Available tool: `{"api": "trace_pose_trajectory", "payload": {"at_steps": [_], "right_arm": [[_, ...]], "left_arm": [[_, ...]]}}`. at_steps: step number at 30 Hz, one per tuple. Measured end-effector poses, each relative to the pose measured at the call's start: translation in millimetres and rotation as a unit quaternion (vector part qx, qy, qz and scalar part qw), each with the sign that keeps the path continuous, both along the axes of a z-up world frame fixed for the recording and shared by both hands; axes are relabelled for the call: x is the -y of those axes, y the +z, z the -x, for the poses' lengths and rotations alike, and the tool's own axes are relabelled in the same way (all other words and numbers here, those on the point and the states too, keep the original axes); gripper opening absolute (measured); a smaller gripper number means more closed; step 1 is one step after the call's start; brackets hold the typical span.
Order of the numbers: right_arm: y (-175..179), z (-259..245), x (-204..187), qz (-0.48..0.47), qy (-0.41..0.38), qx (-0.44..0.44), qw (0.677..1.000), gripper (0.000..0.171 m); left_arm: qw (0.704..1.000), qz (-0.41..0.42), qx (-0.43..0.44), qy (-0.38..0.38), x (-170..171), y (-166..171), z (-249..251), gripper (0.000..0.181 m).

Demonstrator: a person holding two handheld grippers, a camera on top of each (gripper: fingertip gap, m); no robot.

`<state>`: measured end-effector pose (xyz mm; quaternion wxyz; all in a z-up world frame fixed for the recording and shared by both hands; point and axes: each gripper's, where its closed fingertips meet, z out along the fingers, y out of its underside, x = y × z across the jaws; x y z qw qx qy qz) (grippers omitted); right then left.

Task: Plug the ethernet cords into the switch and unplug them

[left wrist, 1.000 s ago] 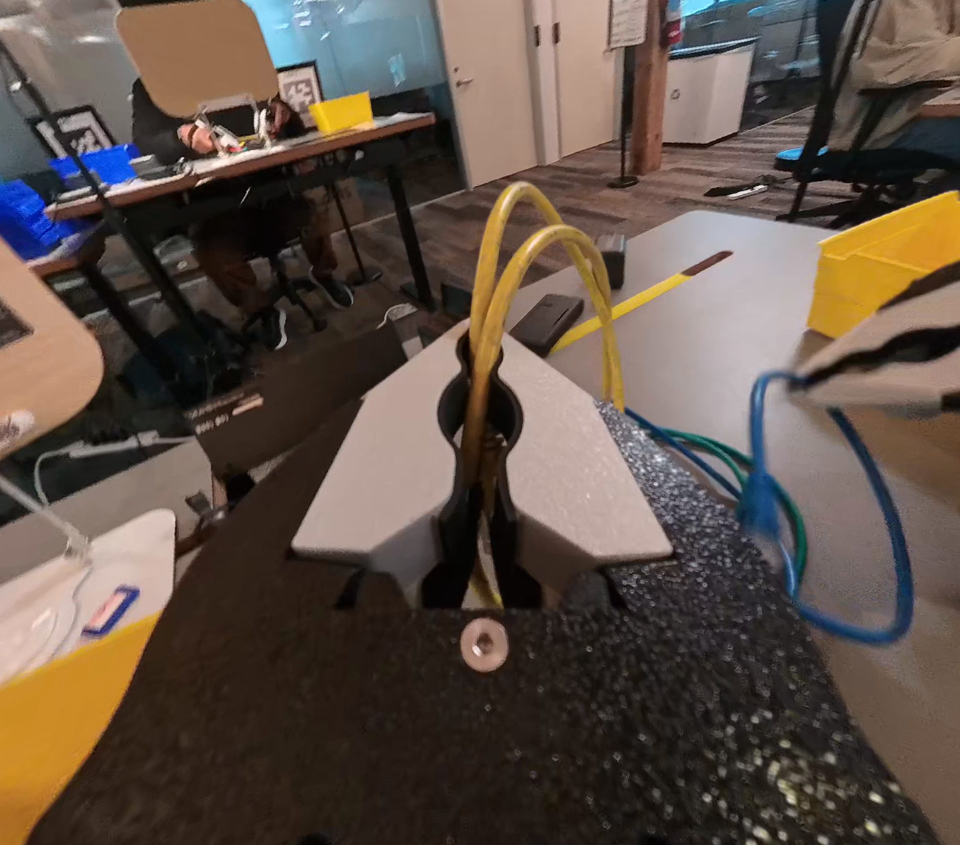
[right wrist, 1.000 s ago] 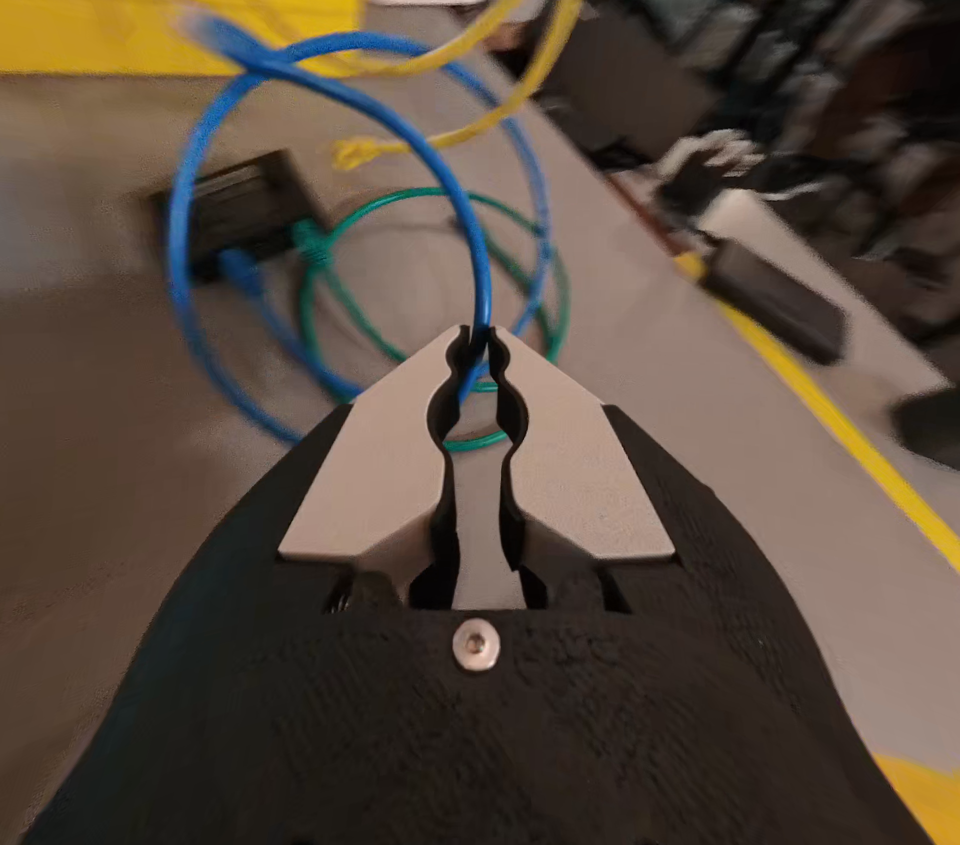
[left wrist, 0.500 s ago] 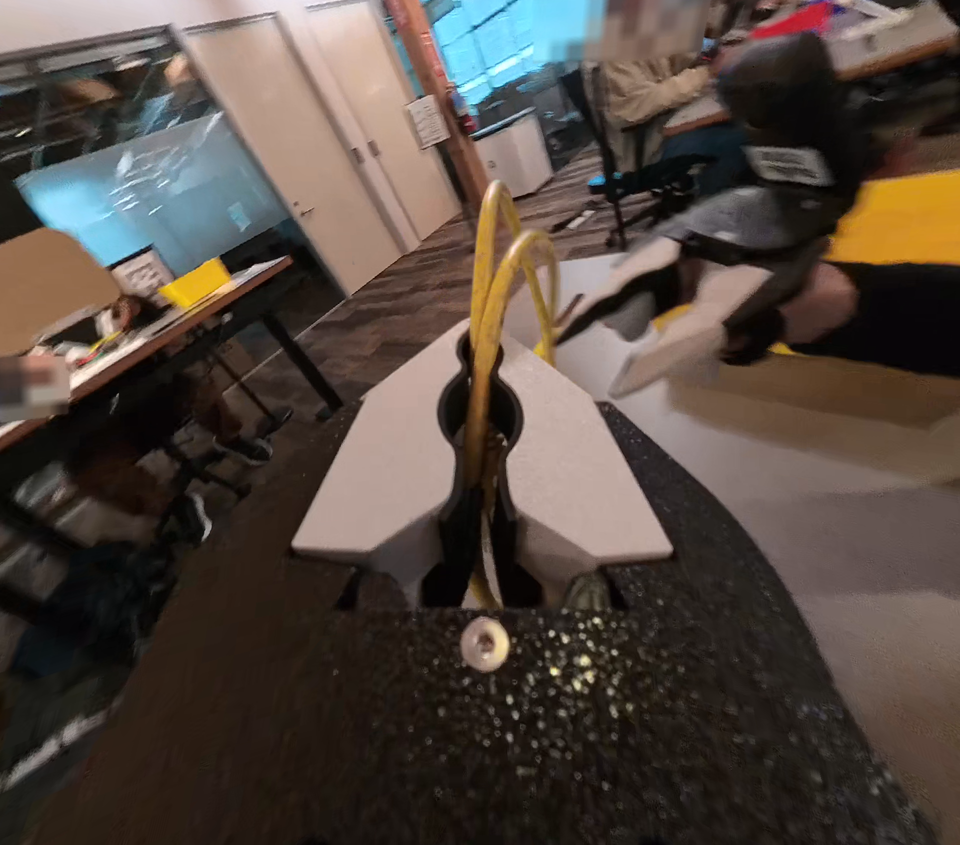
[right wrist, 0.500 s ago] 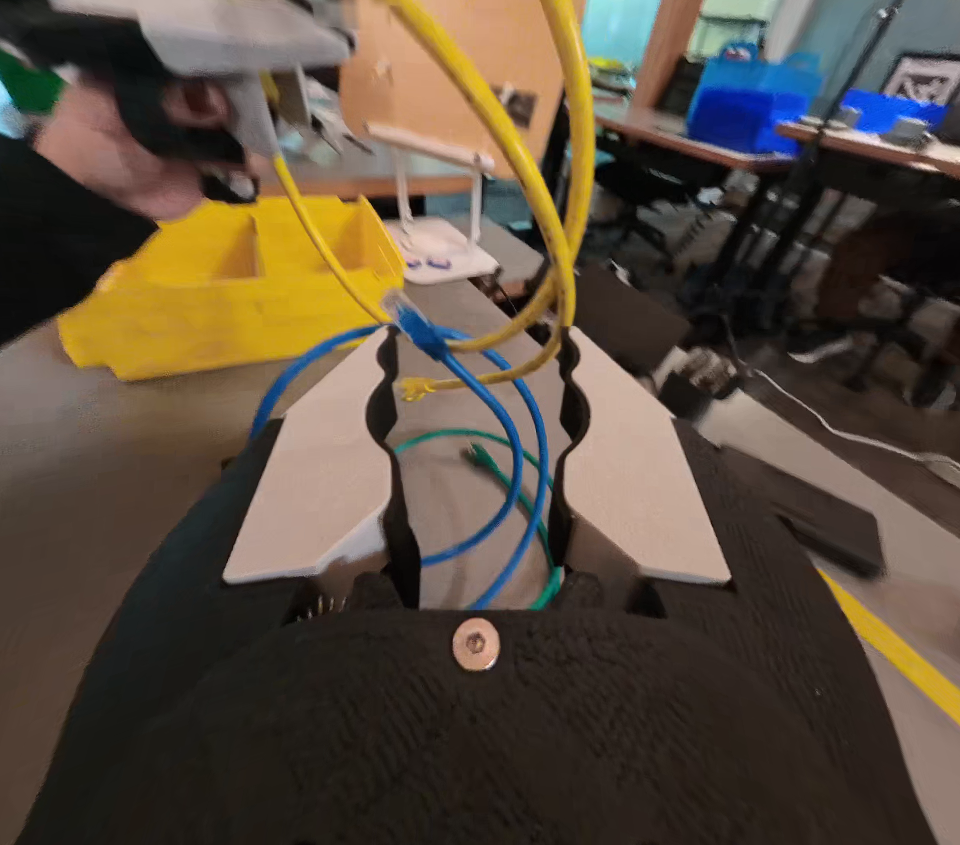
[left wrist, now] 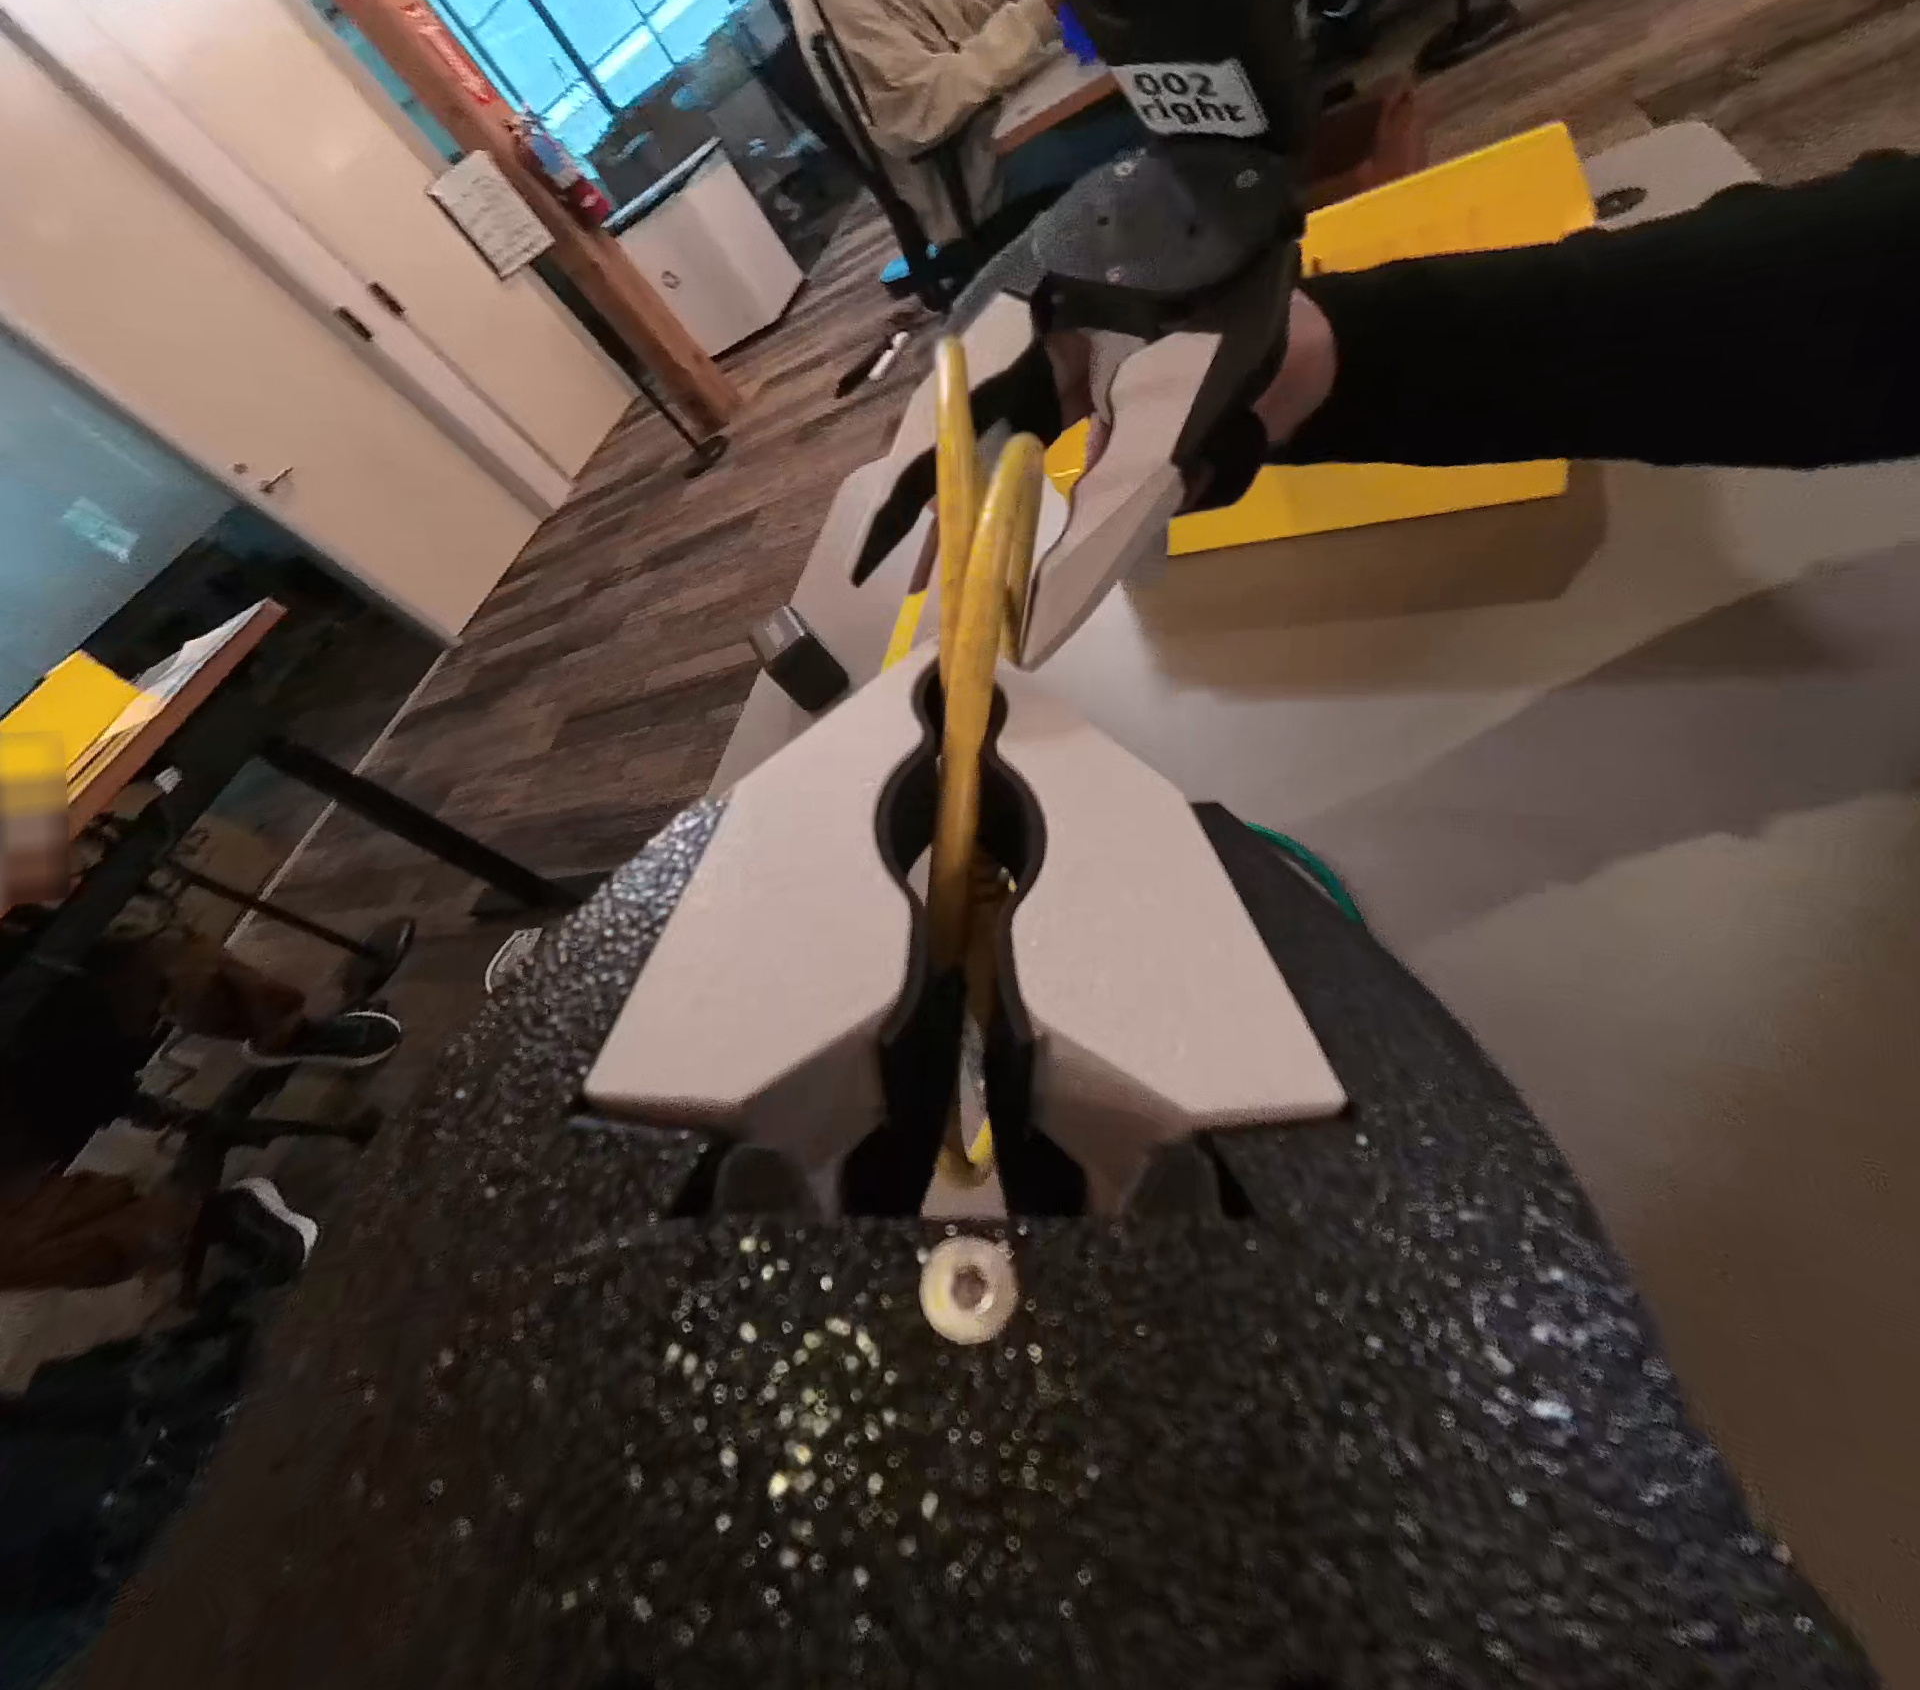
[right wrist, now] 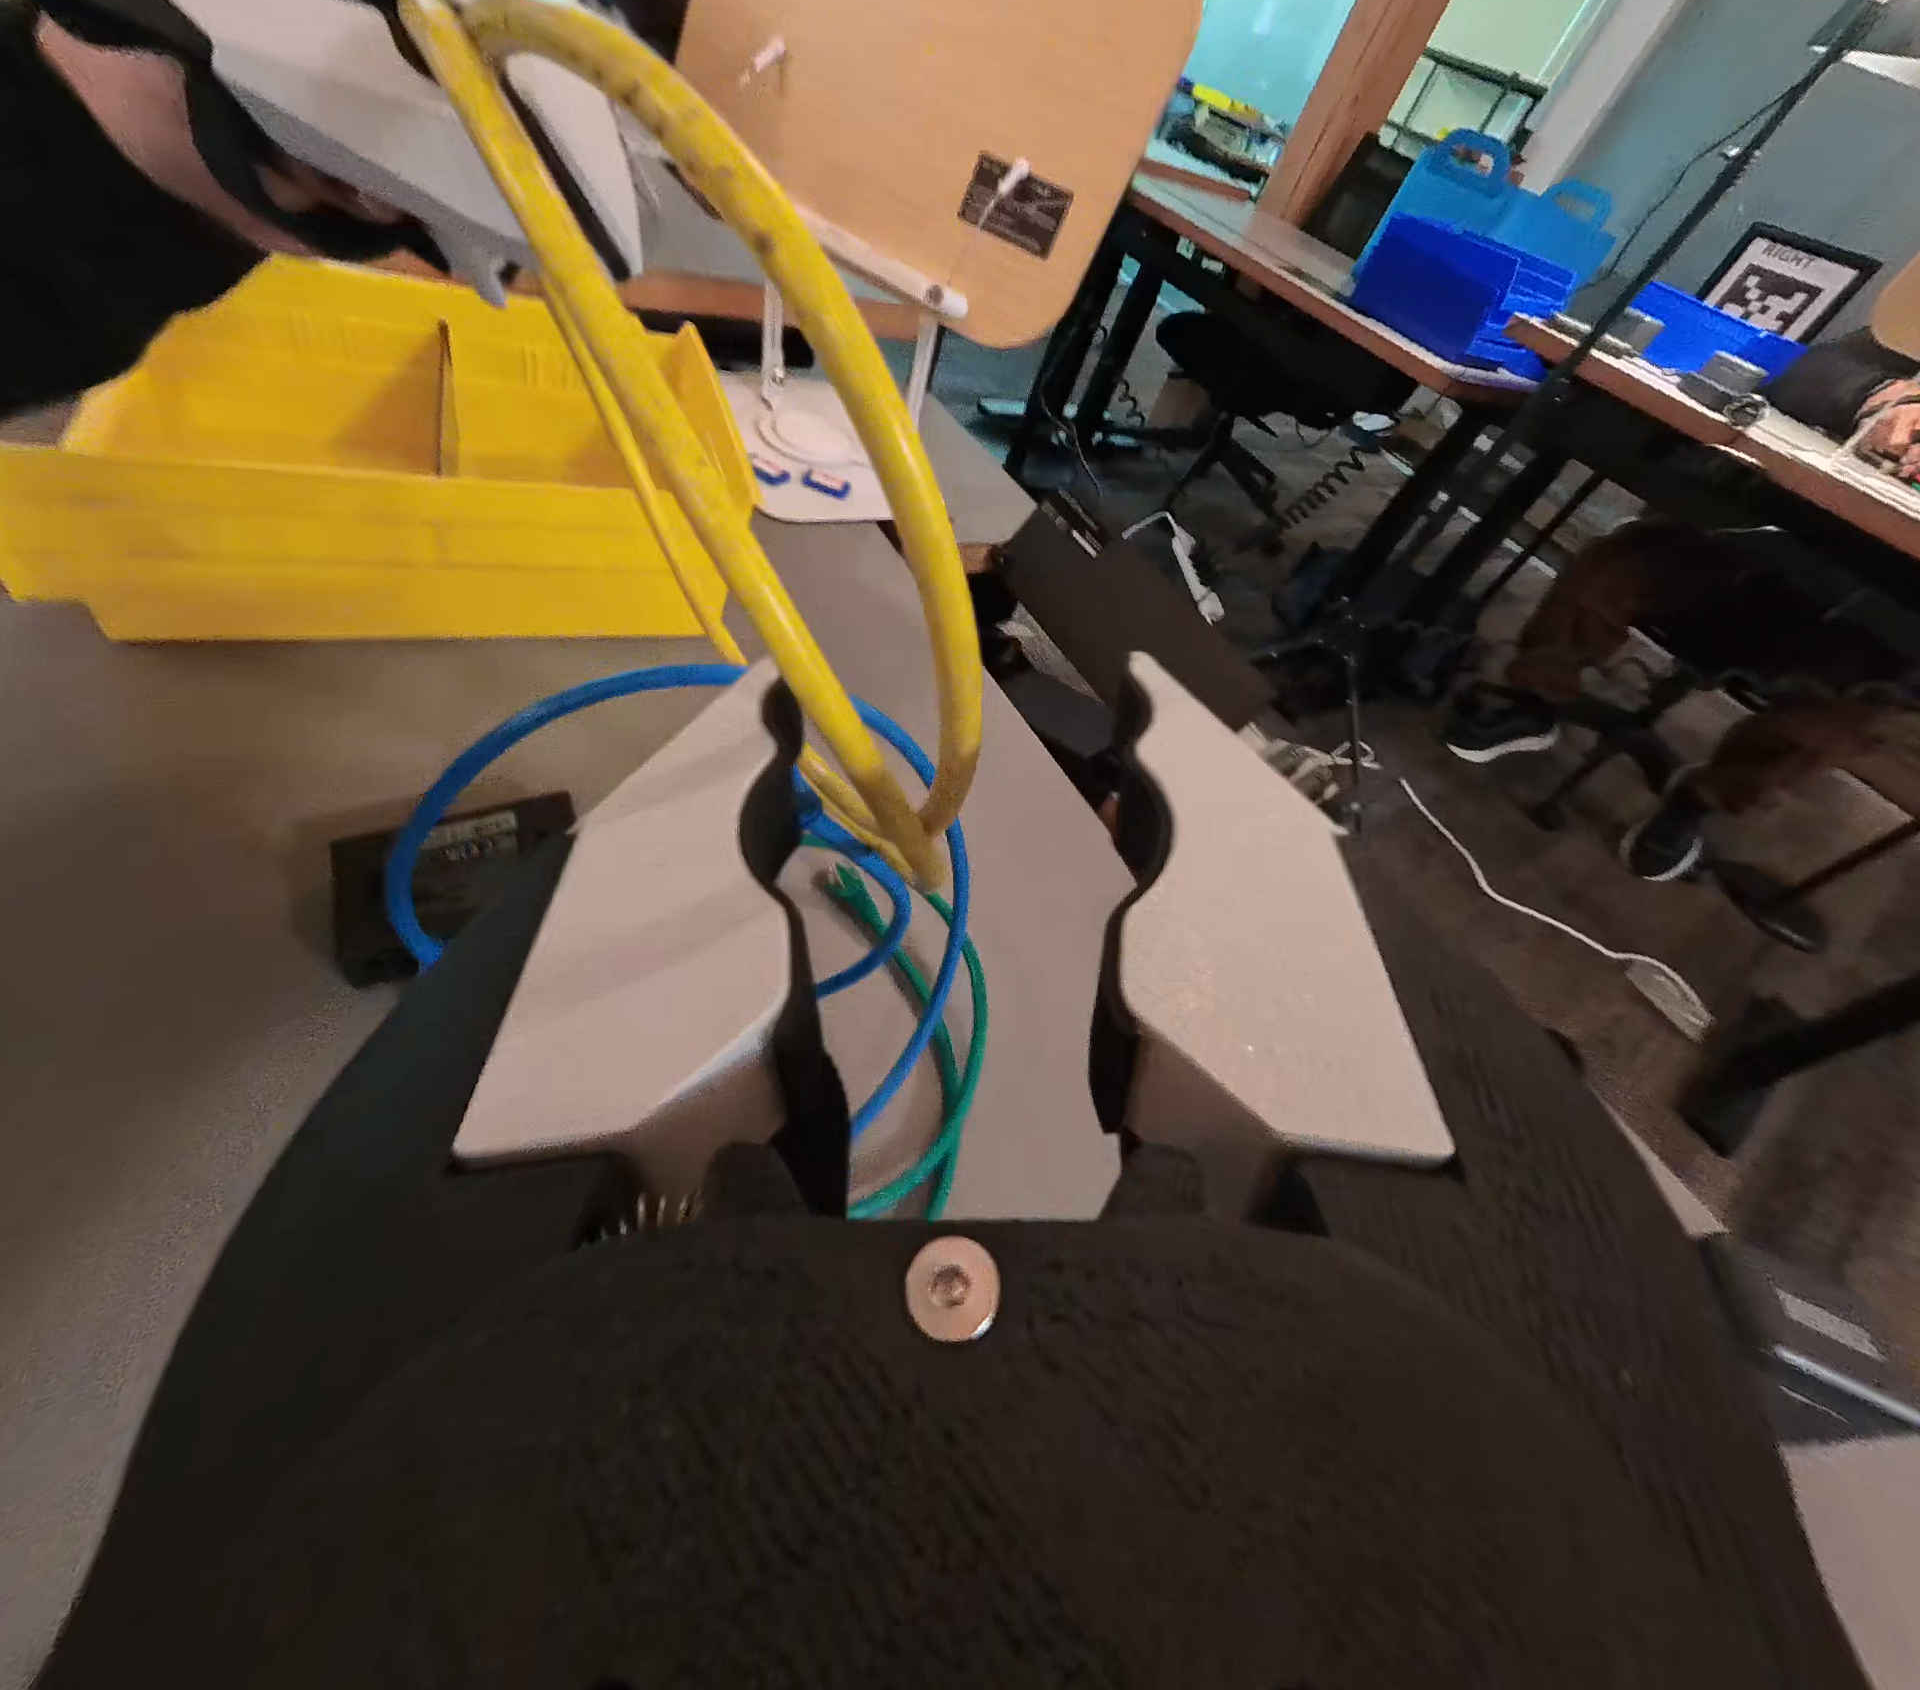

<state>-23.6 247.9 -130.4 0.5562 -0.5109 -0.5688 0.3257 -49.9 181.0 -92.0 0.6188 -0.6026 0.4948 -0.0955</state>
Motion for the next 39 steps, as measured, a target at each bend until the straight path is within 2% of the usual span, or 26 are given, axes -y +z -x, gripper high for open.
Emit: {"api": "trace_pose_trajectory", "payload": {"at_steps": [3, 5, 9, 14, 15, 17, 19, 20, 21, 24, 29, 32, 35, 39], "right_arm": [[-7.0, -2.2, 0.3, -0.017, -0.009, 0.042, 0.999, 0.039], [-13.5, -4.8, 0.8, -0.001, -0.013, 0.062, 0.998, 0.007], [-11.8, -12.0, -8.0, 0.085, -0.039, 0.026, 0.995, 0.0], [-27.6, -18.0, -17.2, 0.221, -0.051, -0.014, 0.974, 0.0], [-33.3, -20.3, -22.6, 0.237, -0.066, -0.02, 0.969, 0.0], [-39.5, -25.6, -26.3, 0.29, -0.067, -0.046, 0.954, 0.0], [-50.9, -33.6, -34.8, 0.327, -0.089, -0.059, 0.939, 0.0], [-57.2, -38.0, -39.8, 0.338, -0.105, -0.064, 0.933, 0.0], [-61.8, -41.2, -43.1, 0.356, -0.114, -0.075, 0.925, 0.0], [-70.9, -47.0, -49.6, 0.416, -0.119, -0.116, 0.894, 0.0], [-69.4, -50.7, -49.8, 0.497, -0.087, -0.181, 0.844, 0.0], [-57.8, -52.8, -43.8, 0.521, -0.062, -0.205, 0.826, 0.0], [-45.5, -54.9, -36.5, 0.52, -0.05, -0.208, 0.827, 0.0], [-29.8, -59.1, -28.0, 0.53, -0.026, -0.215, 0.82, 0.0]], "left_arm": [[1.0, 0.001, -0.023, -0.015, -0.9, 0.0, -4.6, 0.0], [1.0, 0.004, -0.024, -0.014, -4.6, 2.1, -5.3, 0.0], [0.999, 0.006, -0.008, 0.042, -24.8, 3.9, -0.7, 0.0], [0.989, 0.01, 0.01, 0.148, -39.7, -22.0, 6.7, 0.0], [0.98, -0.007, 0.012, 0.198, -44.2, -27.1, 16.6, 0.027], [0.958, -0.024, 0.0, 0.287, -45.5, -40.3, 40.3, 0.042], [0.956, 0.002, 0.02, 0.293, -37.6, -56.1, 41.7, 0.057], [0.957, 0.01, 0.051, 0.287, -32.0, -59.6, 38.7, 0.071], [0.96, 0.012, 0.083, 0.268, -23.9, -62.6, 31.1, 0.077], [0.97, -0.01, 0.111, 0.215, 1.5, -84.1, 1.3, 0.069], [0.977, -0.116, -0.03, 0.174, 26.8, -137.7, -54.1, 0.043], [0.977, -0.125, -0.1, 0.144, 29.4, -163.5, -84.4, 0.034], [0.954, -0.142, -0.171, 0.202, 9.9, -176.9, -77.5, 0.034], [0.948, -0.11, -0.158, 0.254, -10.9, -180.5, -58.9, 0.047]]}}
